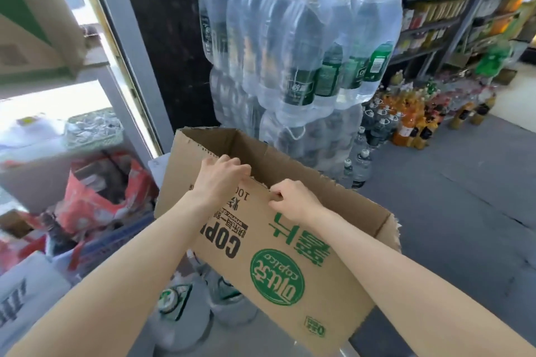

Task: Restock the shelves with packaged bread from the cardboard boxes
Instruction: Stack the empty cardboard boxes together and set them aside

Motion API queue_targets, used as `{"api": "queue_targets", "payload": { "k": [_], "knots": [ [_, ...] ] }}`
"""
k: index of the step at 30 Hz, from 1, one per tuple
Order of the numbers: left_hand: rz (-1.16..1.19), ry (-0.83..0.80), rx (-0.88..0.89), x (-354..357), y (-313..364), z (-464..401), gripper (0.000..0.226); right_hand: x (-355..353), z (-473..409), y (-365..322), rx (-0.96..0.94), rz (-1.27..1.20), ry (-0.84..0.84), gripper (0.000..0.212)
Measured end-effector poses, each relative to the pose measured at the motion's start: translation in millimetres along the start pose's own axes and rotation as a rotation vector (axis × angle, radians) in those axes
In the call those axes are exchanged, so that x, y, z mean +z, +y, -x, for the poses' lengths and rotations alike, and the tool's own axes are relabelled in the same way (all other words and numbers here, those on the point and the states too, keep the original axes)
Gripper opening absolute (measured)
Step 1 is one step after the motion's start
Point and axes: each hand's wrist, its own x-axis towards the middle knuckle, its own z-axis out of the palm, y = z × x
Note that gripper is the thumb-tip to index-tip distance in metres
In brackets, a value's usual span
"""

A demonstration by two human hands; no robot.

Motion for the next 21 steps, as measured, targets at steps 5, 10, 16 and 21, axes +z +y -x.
{"api": "queue_targets", "payload": {
  "k": [5,10,16,21],
  "knots": [
    [0.227,0.068,-0.349,27,-36,-7,0.039,32,-55,-35,-0.084,-0.091,0.031,0.027],
    [1.032,0.007,-0.746,57,-68,-14,0.064,56,-110,-60,-0.117,-0.089,0.062,0.024],
    [1.598,-0.044,-0.924,84,-112,-27,0.049,81,-166,-83,-0.149,0.029,0.094,0.026],
    [1.781,-0.092,-1.000,105,-163,-56,0.048,103,-216,-105,-0.128,0.111,0.100,0.026]
  ]
}}
